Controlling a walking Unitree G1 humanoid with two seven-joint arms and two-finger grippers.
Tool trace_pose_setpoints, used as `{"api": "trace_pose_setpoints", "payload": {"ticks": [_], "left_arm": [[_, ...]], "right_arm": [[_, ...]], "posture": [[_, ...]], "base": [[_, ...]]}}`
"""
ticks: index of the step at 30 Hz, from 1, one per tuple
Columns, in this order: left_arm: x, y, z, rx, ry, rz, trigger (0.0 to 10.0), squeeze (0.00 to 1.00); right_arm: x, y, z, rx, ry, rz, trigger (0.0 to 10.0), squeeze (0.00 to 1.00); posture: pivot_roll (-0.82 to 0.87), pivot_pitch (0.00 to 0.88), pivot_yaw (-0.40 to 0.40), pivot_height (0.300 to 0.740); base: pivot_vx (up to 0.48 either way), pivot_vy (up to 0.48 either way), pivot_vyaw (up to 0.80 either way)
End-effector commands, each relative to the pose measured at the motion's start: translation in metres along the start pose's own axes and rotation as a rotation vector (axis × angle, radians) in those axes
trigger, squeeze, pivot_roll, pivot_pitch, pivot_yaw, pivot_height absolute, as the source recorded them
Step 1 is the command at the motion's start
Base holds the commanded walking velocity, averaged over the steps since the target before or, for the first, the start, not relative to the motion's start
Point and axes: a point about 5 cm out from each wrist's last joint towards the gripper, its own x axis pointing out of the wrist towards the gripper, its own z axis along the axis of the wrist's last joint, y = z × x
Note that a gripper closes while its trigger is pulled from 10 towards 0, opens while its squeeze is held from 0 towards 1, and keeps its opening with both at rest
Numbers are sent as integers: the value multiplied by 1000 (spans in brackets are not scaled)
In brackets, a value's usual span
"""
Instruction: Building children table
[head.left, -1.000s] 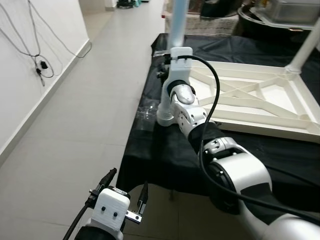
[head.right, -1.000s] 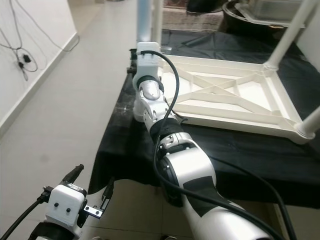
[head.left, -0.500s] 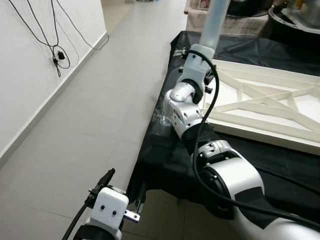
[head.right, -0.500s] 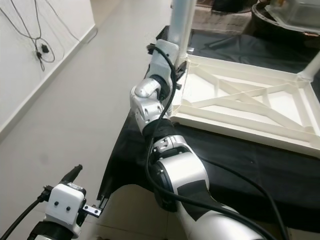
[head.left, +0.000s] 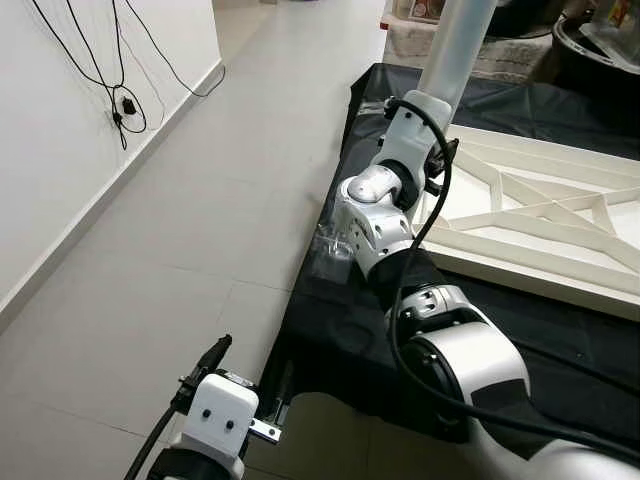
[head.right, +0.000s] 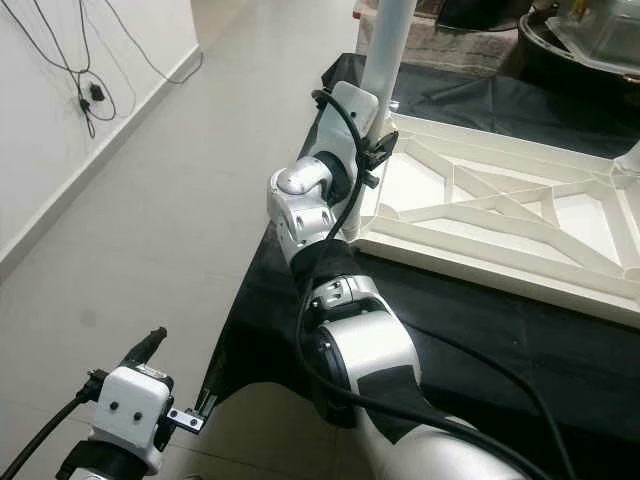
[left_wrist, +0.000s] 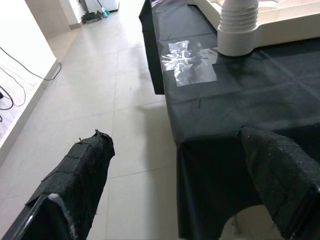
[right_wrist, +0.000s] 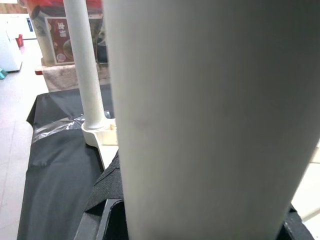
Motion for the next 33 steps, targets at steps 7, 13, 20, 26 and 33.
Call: {"api": "trace_pose_setpoints", "payload": {"ticks": [7, 13, 20, 26, 33], "left_arm": [[-2, -1, -5, 3, 18, -13, 10000, 0], [-2, 0, -5, 3, 20, -13, 10000, 0], [-2, 1, -5, 3, 21, -12, 10000, 0], [-2, 1, -5, 4, 20, -10, 10000, 0], [0, 2, -4, 7, 14, -8, 10000, 0]], "right_arm": [[3, -21, -51, -139, 169, -74, 10000, 0], [0, -20, -52, -138, 161, -55, 10000, 0], [2, -24, -51, -115, 169, -101, 10000, 0], [18, -38, -46, -66, 166, -197, 10000, 0], [54, -77, -47, -100, 120, -356, 10000, 0]], "posture": [[147, 152, -48, 740], [149, 154, -44, 740], [148, 159, -41, 740], [148, 159, -41, 740], [149, 166, -34, 740]], "base": [[0, 0, 0], [0, 0, 0], [0, 0, 0], [0, 0, 0], [0, 0, 0]]}}
